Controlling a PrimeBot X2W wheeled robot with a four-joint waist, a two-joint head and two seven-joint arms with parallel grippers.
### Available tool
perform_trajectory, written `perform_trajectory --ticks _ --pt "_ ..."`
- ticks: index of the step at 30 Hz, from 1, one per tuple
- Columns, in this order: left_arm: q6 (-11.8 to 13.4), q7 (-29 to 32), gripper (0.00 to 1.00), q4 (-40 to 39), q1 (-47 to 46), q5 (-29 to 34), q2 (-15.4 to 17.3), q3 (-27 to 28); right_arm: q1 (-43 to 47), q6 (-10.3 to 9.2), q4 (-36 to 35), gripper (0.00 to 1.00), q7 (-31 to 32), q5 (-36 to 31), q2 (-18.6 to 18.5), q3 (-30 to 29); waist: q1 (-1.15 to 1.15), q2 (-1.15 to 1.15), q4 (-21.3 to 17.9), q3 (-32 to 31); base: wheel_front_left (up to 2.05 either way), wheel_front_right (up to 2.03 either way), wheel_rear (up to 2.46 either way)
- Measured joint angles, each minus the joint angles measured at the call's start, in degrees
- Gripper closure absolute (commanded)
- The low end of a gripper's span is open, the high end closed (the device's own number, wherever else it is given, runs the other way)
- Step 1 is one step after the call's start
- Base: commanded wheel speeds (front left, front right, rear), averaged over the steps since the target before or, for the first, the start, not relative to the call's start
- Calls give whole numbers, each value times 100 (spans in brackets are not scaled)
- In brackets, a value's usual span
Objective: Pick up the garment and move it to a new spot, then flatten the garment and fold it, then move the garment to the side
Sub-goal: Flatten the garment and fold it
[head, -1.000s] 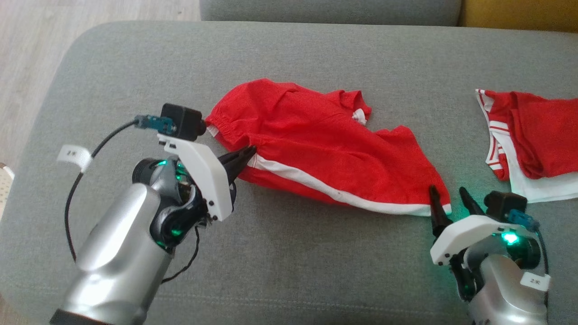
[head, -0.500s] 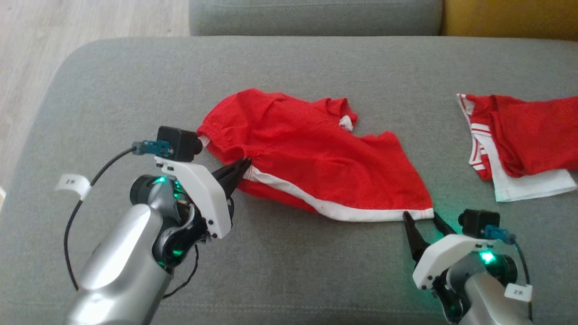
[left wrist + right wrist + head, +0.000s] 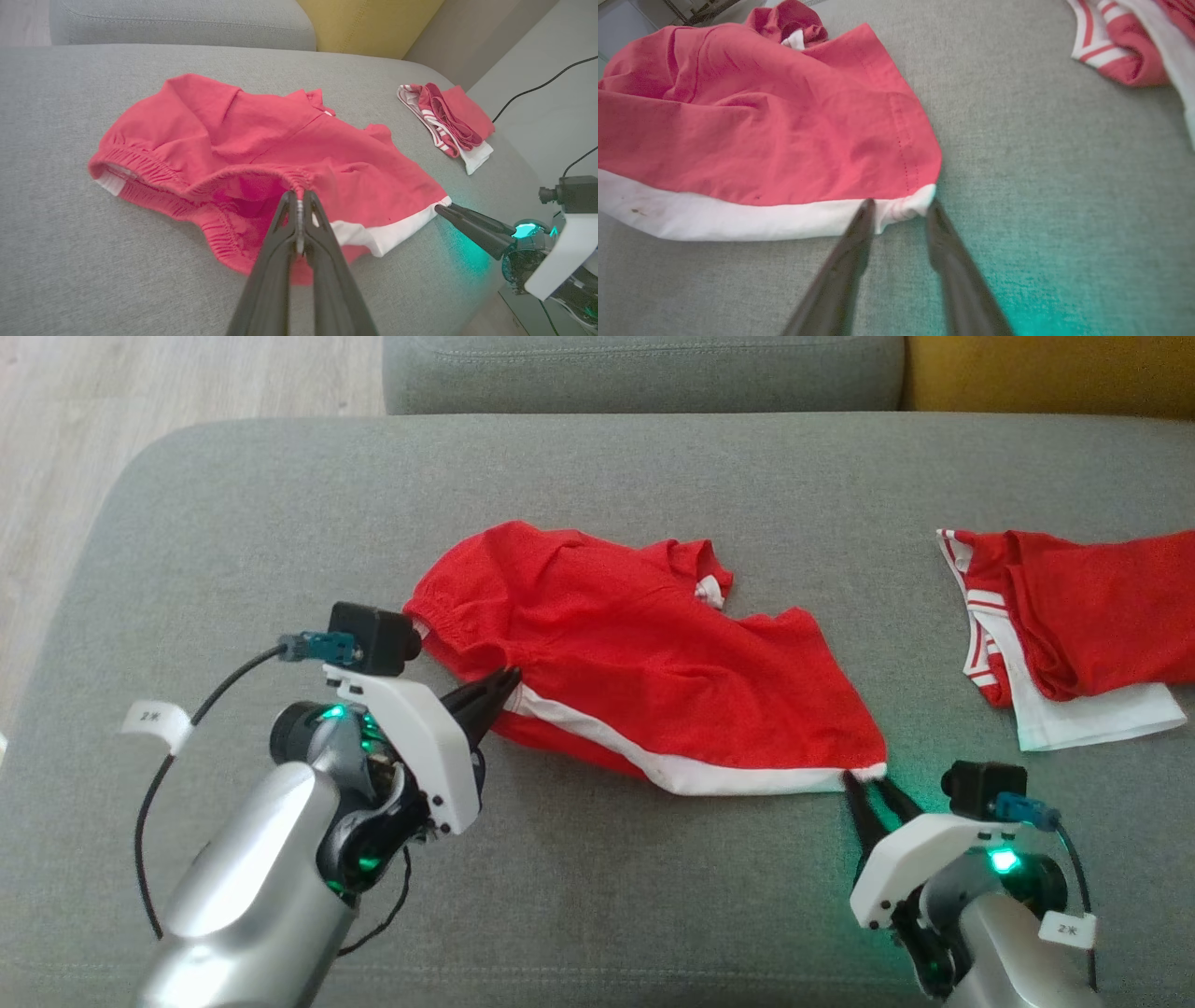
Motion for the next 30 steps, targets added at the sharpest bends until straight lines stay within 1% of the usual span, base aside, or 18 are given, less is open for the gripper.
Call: perform_trajectory --ticks 5,7,13,18,20,21,23,25,28,30 --pt "34 -111 100 -3 59 32 85 24 -2 0 -218 100 -147 -341 -14 -89 0 0 16 -86 0 0 0" --pt "34 -185 100 -26 124 32 98 49 -7 0 -391 100 -252 -510 -97 -81 0 0 18 -147 0 0 0" --pt "49 -556 100 -320 195 32 141 211 -213 0 -1149 100 -472 -756 -565 64 0 0 4 -405 0 0 0" --pt "82 -942 100 -742 165 96 154 369 -673 1 -1945 100 -444 -821 -1003 185 0 0 -38 -608 0 0 0" --pt "135 -1040 100 -929 129 159 159 391 -806 0 -2260 100 -283 -832 -1166 176 0 0 -53 -677 0 0 0" --pt "135 -1040 100 -929 129 159 159 391 -806 0 -2260 100 -283 -832 -1166 176 0 0 -53 -677 0 0 0" --pt "211 -1072 100 -1151 72 186 160 455 -860 1 -2558 100 -79 -866 -1296 127 0 0 -68 -740 0 0 0" --pt "315 -1072 100 -1433 22 186 176 548 -855 1 -2886 100 158 -1009 -1339 -124 0 0 -85 -793 0 0 0" --pt "461 -989 100 -1861 4 185 241 605 -847 1 -3492 100 610 -1140 -1162 -804 0 0 -107 -852 0 0 0" --pt "559 -862 100 -2143 2 183 268 656 -787 1 -3918 100 971 -1179 -954 -1014 0 0 -121 -870 0 0 0"
